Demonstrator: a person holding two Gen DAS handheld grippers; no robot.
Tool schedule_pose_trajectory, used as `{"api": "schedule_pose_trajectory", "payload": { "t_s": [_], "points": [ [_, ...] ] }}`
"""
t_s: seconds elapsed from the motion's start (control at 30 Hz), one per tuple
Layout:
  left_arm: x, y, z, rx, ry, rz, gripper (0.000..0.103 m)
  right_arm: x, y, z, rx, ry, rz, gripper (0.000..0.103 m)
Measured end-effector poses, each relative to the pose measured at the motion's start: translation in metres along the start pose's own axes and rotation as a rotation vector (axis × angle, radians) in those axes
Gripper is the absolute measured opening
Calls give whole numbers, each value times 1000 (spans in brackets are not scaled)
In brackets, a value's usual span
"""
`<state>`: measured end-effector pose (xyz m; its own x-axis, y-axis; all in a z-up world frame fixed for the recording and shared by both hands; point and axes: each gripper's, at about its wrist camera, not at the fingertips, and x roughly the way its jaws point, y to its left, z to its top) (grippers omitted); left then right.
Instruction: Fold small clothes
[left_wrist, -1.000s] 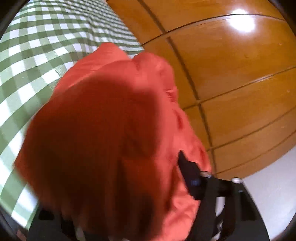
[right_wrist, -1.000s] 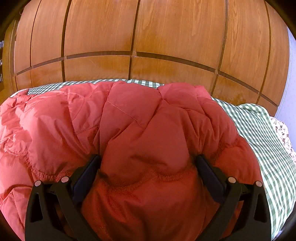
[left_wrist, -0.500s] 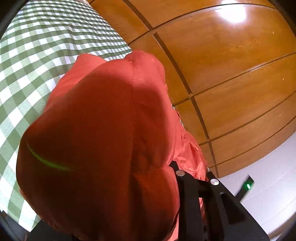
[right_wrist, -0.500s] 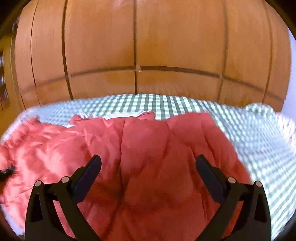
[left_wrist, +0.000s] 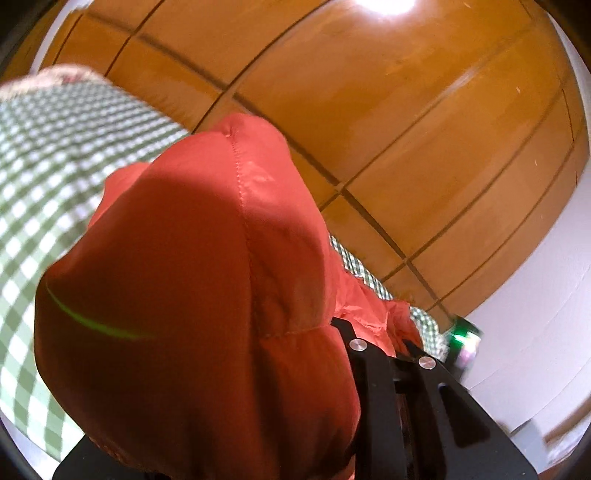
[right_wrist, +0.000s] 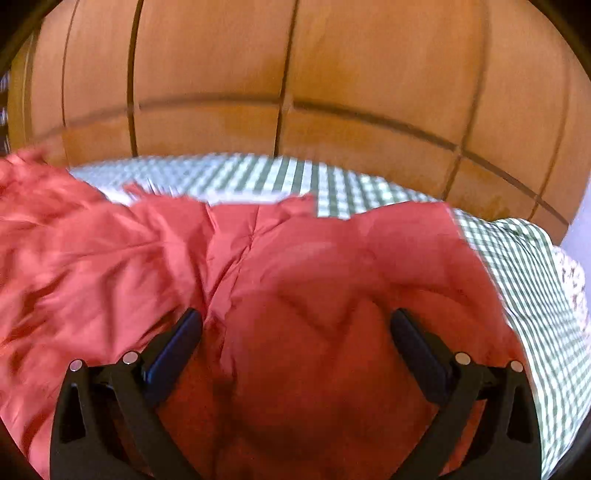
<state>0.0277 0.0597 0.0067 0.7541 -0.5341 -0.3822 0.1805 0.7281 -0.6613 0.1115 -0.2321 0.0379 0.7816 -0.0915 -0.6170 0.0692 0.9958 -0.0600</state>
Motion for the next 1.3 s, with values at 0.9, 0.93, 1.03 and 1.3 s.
{"api": "schedule_pose_trajectory", "payload": {
  "t_s": [0.9,0.93,1.03,1.3],
  "points": [
    [15,-133,3,535,-34,203,21,-13,4,14,44,-49,126,101],
    [16,-133,3,541,-30,206,21,11,25,11,-13,21,158,101],
    [35,-138,-8,585,62,242,21,34,52,-2,-86,77,125,101],
    [48,-178,-24,845,27,277,21,-32,-17,-10,84,-33,180,101]
  ]
}}
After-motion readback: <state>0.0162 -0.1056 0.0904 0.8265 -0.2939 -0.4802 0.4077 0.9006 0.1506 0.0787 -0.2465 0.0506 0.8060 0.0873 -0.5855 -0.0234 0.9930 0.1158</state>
